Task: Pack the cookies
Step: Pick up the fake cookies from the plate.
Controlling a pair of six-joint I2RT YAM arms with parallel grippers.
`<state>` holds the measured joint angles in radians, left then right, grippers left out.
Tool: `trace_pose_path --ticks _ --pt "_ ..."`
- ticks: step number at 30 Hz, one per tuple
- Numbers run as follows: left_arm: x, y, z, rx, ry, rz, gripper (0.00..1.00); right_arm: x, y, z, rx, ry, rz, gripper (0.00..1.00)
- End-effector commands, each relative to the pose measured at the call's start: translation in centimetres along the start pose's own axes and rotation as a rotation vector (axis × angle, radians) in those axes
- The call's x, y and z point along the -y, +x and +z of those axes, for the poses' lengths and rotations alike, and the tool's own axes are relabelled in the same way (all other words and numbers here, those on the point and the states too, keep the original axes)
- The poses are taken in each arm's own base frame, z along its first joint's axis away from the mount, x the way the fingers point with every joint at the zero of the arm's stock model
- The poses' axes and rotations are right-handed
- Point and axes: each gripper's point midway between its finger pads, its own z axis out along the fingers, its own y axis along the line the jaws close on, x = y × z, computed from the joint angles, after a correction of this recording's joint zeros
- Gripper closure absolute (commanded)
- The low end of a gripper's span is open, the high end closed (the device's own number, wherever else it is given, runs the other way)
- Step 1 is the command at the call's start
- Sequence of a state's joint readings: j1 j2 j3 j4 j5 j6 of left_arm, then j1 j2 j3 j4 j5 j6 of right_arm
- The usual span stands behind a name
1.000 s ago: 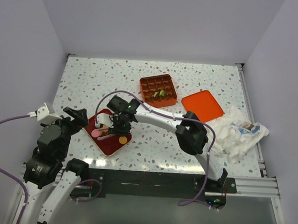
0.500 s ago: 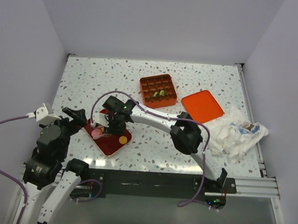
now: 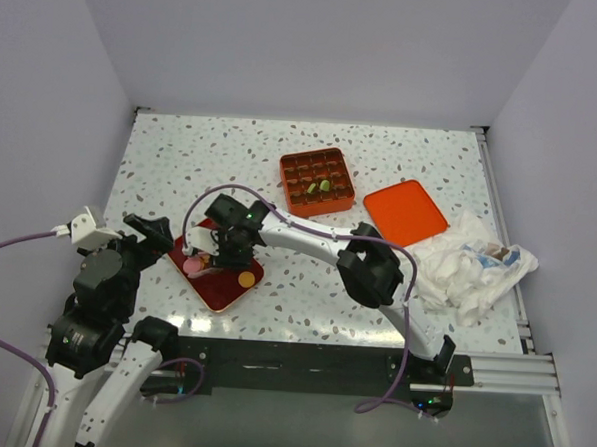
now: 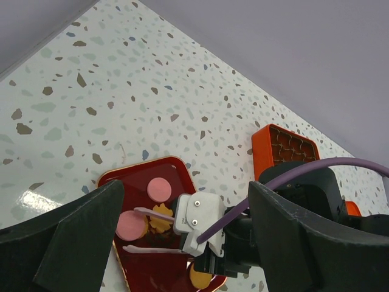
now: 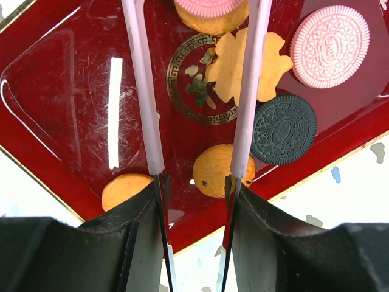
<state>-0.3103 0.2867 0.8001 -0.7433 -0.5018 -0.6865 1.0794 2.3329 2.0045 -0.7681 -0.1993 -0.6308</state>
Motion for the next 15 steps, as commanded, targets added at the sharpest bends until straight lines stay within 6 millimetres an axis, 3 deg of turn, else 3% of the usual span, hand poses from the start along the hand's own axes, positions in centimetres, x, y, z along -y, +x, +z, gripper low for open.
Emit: trace_pose_path --ticks 1,15 --pt "0.21 -1.19 -0.38 0.031 0.005 0.009 0.12 1.6 -2.15 -0.9 0.058 0.06 -0.004 0.57" --pt "0.29 -1.02 -0.43 0.027 0.014 0.001 0.12 1.58 -2.05 -0.84 0.057 0.063 0.002 0.58"
